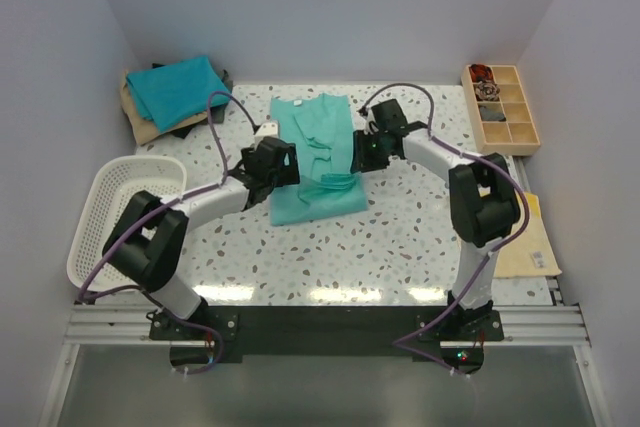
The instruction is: Fold and stack the t-shirts
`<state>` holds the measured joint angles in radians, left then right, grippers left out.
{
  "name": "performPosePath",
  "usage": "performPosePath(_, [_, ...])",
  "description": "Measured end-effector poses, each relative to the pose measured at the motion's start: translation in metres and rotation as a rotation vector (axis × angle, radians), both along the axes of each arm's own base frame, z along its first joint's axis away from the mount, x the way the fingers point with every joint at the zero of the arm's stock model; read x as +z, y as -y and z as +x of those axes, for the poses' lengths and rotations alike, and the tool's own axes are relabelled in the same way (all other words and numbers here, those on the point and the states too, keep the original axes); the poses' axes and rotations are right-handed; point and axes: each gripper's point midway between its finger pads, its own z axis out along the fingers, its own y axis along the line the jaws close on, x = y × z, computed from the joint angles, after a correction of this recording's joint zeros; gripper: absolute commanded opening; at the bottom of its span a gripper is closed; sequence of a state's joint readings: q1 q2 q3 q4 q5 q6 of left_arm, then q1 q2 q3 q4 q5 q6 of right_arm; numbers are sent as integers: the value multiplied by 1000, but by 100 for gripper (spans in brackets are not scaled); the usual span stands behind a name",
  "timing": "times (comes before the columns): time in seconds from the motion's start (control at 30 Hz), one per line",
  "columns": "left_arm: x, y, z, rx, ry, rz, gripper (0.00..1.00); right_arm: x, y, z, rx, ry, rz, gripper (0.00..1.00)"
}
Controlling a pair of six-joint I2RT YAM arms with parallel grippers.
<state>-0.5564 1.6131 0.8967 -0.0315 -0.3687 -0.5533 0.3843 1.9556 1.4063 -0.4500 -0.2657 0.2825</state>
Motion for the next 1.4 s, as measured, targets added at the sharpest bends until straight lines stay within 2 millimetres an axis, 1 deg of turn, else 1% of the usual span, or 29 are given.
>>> performPosePath(0.07, [11, -6, 11, 19, 37, 23, 89, 7, 8, 10, -24, 47, -24, 50])
performPosePath(0.1, [18, -7, 17, 22, 60, 32, 89, 13, 12, 14, -34, 74, -35, 53])
performPosePath(0.17, [32, -9, 25, 27, 97, 39, 89, 34, 16, 18, -39, 133, -32, 54])
performPosePath(0.2, [36, -9, 25, 23, 109, 35, 89, 45, 16, 19, -37, 158, -22, 54])
performPosePath(0.23, [43, -7, 25, 11, 121, 26, 88, 63, 15, 20, -32, 195, 2, 54])
performPosePath(0.33, [59, 6, 21, -52, 145, -37, 86, 97, 4, 16, -2, 255, 76, 53])
performPosePath(0.37, [63, 12, 19, -83, 150, -66, 86, 103, -2, 13, 16, 259, 103, 54])
performPosePath(0.43, [65, 26, 14, -151, 146, -121, 85, 106, -14, 6, 48, 247, 138, 54])
performPosePath(0.47, [63, 31, 11, -179, 136, -139, 85, 102, -21, -1, 69, 229, 155, 54])
performPosePath(0.53, [52, 43, 1, -245, 97, -177, 84, 91, -31, -12, 96, 185, 174, 53])
performPosePath(0.6, [37, 51, -9, -296, 48, -199, 84, 77, -40, -22, 124, 133, 192, 53])
performPosePath(0.67, [23, 55, -15, -319, 7, -213, 84, 62, -46, -27, 137, 89, 202, 53])
performPosePath(0.8, [-1, 58, -19, -334, -44, -212, 84, 35, -49, -24, 142, 40, 199, 53])
performPosePath(0.87, [-8, 59, -17, -334, -51, -211, 84, 18, -49, -22, 138, 8, 189, 53])
performPosePath(1.0, [-19, 60, -15, -324, -64, -208, 84, -3, -51, -14, 134, -24, 173, 53])
performPosePath(1.1, [-21, 58, -13, -312, -62, -197, 84, -14, -47, -9, 115, -29, 137, 53])
performPosePath(1.17, [-21, 54, -11, -293, -55, -183, 84, -21, -39, -6, 92, -24, 91, 53])
performPosePath(1.3, [-27, 45, -8, -256, -57, -148, 84, -27, -24, 1, 41, -10, 20, 53])
performPosePath(1.4, [-37, 38, -7, -237, -73, -122, 84, -28, -16, 8, 8, 10, -19, 54])
